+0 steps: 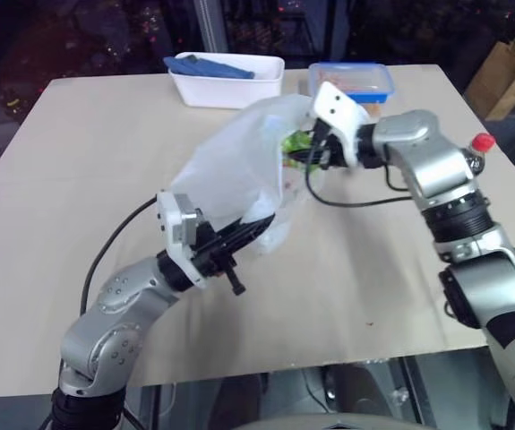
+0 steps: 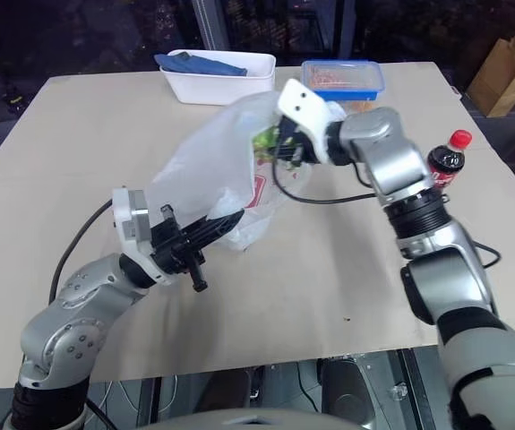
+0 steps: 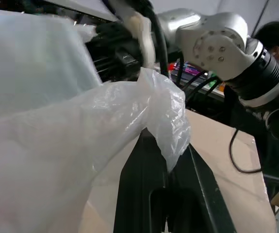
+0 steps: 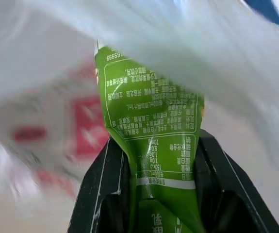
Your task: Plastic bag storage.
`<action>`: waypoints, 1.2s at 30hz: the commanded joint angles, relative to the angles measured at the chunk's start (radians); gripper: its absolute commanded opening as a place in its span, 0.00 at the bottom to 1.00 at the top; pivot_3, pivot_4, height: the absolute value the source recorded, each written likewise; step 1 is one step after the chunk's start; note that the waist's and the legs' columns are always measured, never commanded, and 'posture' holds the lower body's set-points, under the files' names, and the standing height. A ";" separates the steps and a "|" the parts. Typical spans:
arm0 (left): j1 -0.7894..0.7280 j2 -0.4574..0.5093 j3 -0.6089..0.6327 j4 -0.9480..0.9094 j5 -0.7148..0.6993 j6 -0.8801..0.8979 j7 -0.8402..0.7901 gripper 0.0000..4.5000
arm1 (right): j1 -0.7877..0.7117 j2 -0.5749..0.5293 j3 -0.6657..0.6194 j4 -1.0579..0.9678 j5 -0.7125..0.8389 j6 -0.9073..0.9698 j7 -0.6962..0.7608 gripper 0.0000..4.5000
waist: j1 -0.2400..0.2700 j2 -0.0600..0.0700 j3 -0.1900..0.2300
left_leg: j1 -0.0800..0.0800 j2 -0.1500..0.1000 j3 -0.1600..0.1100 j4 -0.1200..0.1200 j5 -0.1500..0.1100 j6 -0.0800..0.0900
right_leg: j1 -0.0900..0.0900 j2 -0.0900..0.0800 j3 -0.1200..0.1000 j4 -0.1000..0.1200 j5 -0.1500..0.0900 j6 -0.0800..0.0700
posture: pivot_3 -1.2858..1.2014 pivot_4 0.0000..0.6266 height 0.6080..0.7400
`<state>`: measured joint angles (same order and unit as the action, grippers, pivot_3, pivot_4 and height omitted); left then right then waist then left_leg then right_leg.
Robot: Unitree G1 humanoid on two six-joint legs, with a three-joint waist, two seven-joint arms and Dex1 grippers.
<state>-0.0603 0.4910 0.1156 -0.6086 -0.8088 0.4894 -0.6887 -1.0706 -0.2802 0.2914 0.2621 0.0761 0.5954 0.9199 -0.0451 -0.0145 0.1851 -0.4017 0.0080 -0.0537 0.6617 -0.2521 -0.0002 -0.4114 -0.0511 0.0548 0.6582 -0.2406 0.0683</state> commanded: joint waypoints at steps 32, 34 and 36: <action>-0.021 -0.014 0.280 0.073 -0.142 -0.043 0.144 0.00 | 0.293 -0.443 -0.377 -0.475 0.357 0.280 0.125 0.98 | 0.007 -0.001 0.000 | -0.001 -0.001 0.001 -0.003 0.000 0.000 | -0.001 -0.001 0.000 -0.001 0.000 0.000 | 0.52 0.24 1.00; -0.004 -0.014 0.266 0.049 -0.137 -0.041 0.152 0.00 | 0.308 -0.450 -0.499 -0.409 0.319 0.178 0.012 0.98 | 0.012 -0.001 0.000 | -0.001 -0.001 0.001 -0.002 0.000 0.000 | 0.000 -0.002 0.000 -0.001 0.000 0.000 | 0.52 0.24 1.00; 0.009 -0.011 0.254 0.033 -0.130 -0.041 0.154 0.00 | 0.302 -0.462 -0.580 -0.328 0.265 0.088 -0.107 0.98 | 0.015 -0.001 0.000 | 0.000 -0.002 0.001 -0.002 0.000 0.000 | 0.001 -0.002 0.000 -0.001 0.000 0.000 | 0.52 0.24 1.00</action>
<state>-0.0547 0.4703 0.3773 -0.5218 -0.9337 0.4533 -0.5368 -0.7496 -0.7173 -0.1963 -0.1001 0.3784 0.7573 0.9056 -0.0305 -0.0156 0.1849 -0.4018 0.0064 -0.0523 0.6598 -0.2519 -0.0004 -0.4107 -0.0532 0.0551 0.6569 -0.2407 0.0684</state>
